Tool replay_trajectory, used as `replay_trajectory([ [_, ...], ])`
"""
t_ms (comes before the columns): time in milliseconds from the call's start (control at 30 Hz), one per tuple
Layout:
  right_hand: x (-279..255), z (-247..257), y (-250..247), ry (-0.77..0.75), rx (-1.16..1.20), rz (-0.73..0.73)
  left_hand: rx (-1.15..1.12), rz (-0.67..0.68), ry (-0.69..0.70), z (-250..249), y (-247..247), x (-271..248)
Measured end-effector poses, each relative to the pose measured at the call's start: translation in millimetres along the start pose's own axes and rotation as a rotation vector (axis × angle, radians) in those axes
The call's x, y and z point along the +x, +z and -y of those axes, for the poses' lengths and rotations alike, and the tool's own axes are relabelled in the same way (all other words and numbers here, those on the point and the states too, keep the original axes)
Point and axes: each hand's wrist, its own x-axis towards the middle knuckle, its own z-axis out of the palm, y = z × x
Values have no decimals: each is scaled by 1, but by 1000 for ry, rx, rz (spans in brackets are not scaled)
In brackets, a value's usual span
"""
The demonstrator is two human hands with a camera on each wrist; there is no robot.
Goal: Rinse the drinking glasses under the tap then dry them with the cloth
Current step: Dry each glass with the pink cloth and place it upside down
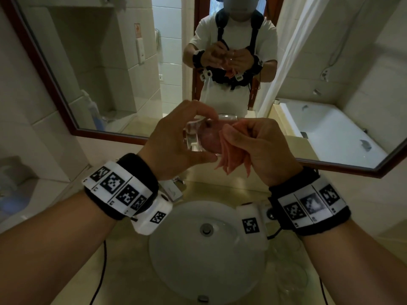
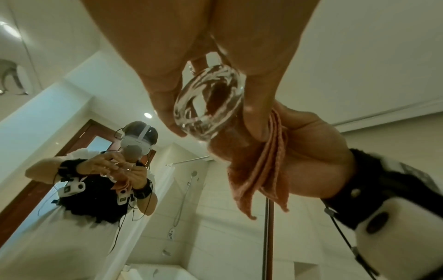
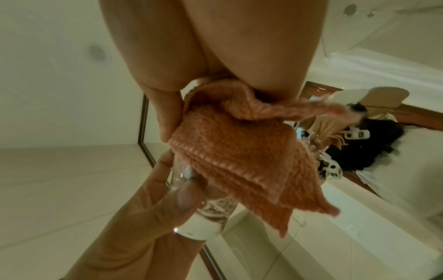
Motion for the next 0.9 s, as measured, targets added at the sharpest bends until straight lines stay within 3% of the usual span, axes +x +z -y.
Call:
replay_trajectory([
  [67,-3,0,-1,-43,-117,5,-3,41,-21,3,2,0],
  [200,-10,0,-7,-105,-306,58,-283,247,-277,0,7,4],
  [333,-20,0,-13,-165,-405,91,-383,416,-288,-4,12,8],
  [433,-23,-2,-19,-166,-374,44,-204,388,-215,-6,21,10],
  [567,-24,0,-25,-134,-395,-13,135,193,-55,-9,39,7],
  [633,-27,-1,-26,-86,-396,-57,219,158,14,-9,49,5],
  [733,-32,-4,-28,-76,-389,-105,213,216,5,-7,61,4],
  [900,-44,-5,-28,-52,-454,-183,-4,346,-85,1,70,1],
])
